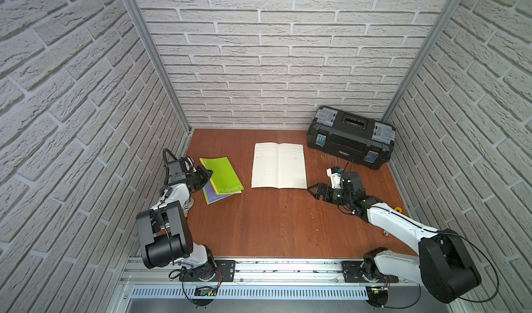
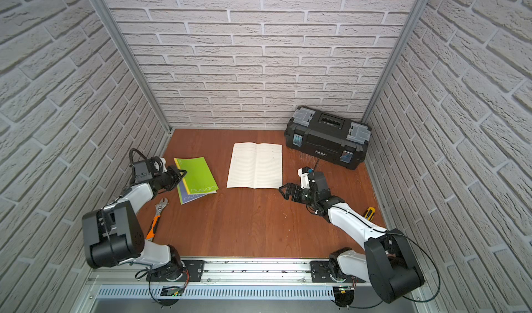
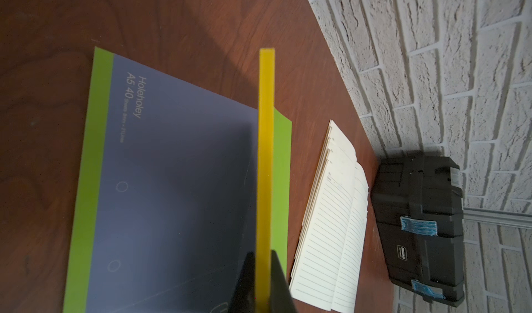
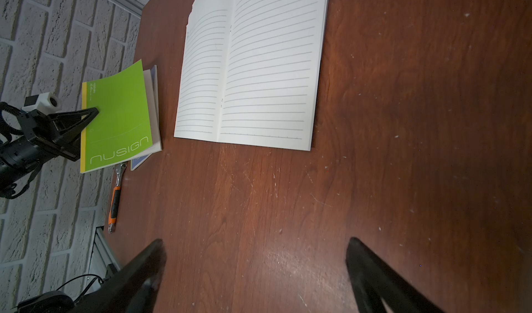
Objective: Close the notebook
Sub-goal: Place the notebook at the notebook.
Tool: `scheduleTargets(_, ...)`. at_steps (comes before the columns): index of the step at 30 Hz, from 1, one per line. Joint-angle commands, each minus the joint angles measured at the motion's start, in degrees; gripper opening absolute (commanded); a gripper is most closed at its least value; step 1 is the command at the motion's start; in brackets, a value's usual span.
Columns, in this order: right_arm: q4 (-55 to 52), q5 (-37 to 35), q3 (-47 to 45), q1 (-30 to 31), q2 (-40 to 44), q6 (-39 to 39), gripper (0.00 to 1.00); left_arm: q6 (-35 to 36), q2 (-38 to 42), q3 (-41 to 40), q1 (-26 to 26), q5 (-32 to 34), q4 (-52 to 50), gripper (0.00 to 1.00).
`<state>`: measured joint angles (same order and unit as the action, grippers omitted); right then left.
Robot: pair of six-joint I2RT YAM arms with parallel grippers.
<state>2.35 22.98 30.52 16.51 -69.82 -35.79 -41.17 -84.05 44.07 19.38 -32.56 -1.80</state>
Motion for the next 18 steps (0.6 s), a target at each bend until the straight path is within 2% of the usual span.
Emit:
scheduleTargets(1, 1.24, 0.41, -0.74, 0.18, 0.48, 0.45, 0.97, 3.22, -2.65, 2.2, 0.49, 1.98, -0.82, 0.0)
scheduleTargets(4, 0.6, 0.4, -0.74, 0.19, 0.82, 0.74, 0.97, 4.02, -4.45, 2.93, 0.49, 4.22, -1.87, 0.0)
scheduleTargets(7, 0.29, -0.03, -1.05, 0.2, 1.18, 0.99, 0.97, 5.31, -5.46, 3.47, 0.54, 7.22, -3.35, 0.12)
scheduleTargets(10, 0.3, 0.04, -1.17, 0.25, 1.1, 0.99, 0.97, 6.65, -5.97, 4.34, 0.35, 10.08, -5.43, 0.16)
scheduleTargets(18, 1.19, 0.51, -1.59, 0.19, 0.42, 0.63, 0.97, 10.35, -5.26, 8.21, -1.86, 25.06, -15.83, 0.39)
